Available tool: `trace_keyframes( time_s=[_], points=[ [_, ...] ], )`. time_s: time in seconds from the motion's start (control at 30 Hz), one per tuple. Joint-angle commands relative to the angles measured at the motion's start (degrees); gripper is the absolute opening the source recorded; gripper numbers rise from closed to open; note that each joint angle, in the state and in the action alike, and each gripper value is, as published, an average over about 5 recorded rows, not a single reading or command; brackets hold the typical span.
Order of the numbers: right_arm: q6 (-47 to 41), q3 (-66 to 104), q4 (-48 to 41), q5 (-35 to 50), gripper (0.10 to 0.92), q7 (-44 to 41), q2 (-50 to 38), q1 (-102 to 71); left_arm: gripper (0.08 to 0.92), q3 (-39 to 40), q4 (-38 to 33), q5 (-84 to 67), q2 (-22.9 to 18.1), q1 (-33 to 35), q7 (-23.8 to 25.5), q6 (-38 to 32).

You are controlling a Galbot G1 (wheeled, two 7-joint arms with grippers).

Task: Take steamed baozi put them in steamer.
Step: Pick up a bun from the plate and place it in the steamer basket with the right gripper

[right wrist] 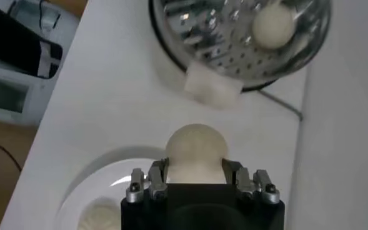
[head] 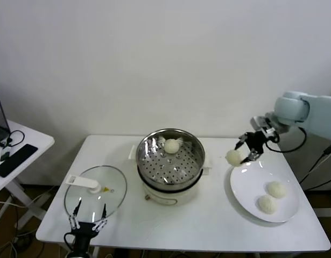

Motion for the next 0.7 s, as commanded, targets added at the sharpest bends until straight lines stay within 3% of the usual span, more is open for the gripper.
trace_keyframes(
  time_s=[0.03, 0.3, 0.7],
  points=[
    [-4.59, 5.08, 1.92, 9.79, 0.602, 0.2, 8.56, 5.91, 0.823, 0.17, -0.15, 0.32, 0.05, 0.04, -0.05, -0.08],
    [-10.54, 14.29, 1.39, 10.54, 0.602, 5.56, 15.43, -4.19, 0.823, 0.3, 0.03, 0.74, 0.16, -0.21, -0.01, -0.12],
    [-11.25, 17.11, -7.42, 5.48, 0.602, 7.07, 23.99, -15.24, 0.823, 0.26, 0.29, 0.74, -0.01, -0.43, 0.19, -0.02]
  ],
)
